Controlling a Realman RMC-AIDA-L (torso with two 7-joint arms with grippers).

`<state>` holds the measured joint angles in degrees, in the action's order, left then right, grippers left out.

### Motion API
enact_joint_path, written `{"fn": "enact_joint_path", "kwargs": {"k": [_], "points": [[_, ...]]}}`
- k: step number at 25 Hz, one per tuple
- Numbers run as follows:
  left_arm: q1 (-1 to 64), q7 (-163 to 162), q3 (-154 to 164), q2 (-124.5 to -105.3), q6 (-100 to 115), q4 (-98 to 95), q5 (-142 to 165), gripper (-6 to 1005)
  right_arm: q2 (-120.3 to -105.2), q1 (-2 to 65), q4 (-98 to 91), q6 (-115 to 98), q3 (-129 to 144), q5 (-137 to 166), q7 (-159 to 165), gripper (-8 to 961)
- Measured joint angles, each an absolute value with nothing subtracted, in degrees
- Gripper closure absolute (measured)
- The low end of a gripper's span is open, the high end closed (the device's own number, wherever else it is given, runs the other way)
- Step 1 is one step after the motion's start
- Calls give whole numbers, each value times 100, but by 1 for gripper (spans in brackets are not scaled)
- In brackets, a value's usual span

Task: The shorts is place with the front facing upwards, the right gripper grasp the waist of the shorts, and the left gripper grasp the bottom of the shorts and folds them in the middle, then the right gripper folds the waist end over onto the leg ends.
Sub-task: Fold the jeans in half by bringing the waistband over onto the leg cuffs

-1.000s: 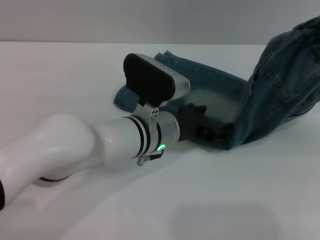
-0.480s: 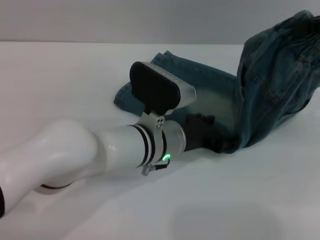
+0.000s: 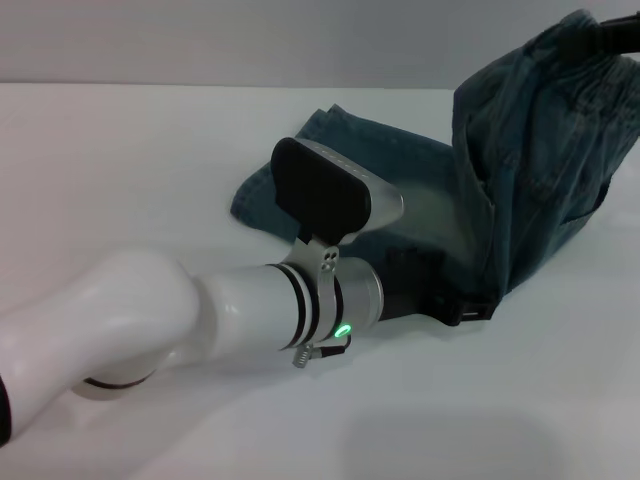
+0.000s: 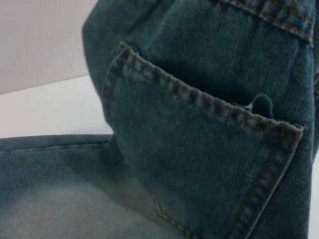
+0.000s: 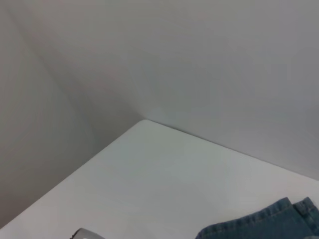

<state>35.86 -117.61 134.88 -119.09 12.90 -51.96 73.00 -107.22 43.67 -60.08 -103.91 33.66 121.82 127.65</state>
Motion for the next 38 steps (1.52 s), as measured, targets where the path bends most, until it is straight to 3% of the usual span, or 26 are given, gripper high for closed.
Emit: {"fn": "enact_joint_path", "kwargs": {"k": [28,34,38], "points": [[3414,-11746,13516,-11878,1486,-5470,7056,186,-10709,4469,-5786,-10344,3656,12195,12704,942],[3058,-11348,12680,-11860,2460,-5475,7054,186,-10700,4449,-5654,-10273,3656,12209,12638,941],[2769,-10828,11433,-11847,4475,-5258,6704,186,-10675,4441,-5501,-10167,3657,12271,12565,941]]}}
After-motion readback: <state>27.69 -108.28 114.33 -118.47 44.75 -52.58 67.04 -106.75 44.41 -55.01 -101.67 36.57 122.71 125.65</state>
